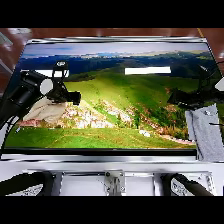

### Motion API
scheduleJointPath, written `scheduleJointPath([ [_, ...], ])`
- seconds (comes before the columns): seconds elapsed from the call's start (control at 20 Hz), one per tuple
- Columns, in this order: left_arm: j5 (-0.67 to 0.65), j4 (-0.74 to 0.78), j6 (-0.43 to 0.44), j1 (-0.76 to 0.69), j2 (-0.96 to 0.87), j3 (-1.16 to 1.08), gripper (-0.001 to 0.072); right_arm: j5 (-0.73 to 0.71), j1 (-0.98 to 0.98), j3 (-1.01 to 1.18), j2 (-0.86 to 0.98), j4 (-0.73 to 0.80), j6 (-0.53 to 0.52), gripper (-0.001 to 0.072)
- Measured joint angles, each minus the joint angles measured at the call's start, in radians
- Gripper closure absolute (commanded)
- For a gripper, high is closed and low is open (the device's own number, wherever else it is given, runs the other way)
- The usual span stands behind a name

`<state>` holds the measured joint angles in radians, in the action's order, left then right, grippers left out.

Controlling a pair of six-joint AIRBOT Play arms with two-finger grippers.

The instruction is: Fold the shirts.

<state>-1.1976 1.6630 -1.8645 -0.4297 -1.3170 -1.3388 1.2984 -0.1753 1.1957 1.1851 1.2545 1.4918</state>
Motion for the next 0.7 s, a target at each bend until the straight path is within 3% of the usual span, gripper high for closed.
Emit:
scheduleJointPath([
  [0.25,0.065,-0.016,0.008,0.000,-0.010,0.000,-0.0013,0.000,0.000,0.000,0.000,-0.020,0.000,0.0032],
  [0.4,0.063,0.058,0.094,0.032,-0.022,-0.010,-0.0013,-0.001,0.000,0.000,0.000,-0.024,0.000,0.0032],
  [0.55,0.011,0.145,0.139,0.170,-0.060,-0.072,-0.0013,-0.011,0.000,0.000,0.000,-0.025,0.001,0.0032],
  [0.7,-0.026,0.080,0.159,0.354,-0.129,-0.110,-0.0013,-0.046,0.000,0.000,0.000,-0.026,0.000,0.0032],
])
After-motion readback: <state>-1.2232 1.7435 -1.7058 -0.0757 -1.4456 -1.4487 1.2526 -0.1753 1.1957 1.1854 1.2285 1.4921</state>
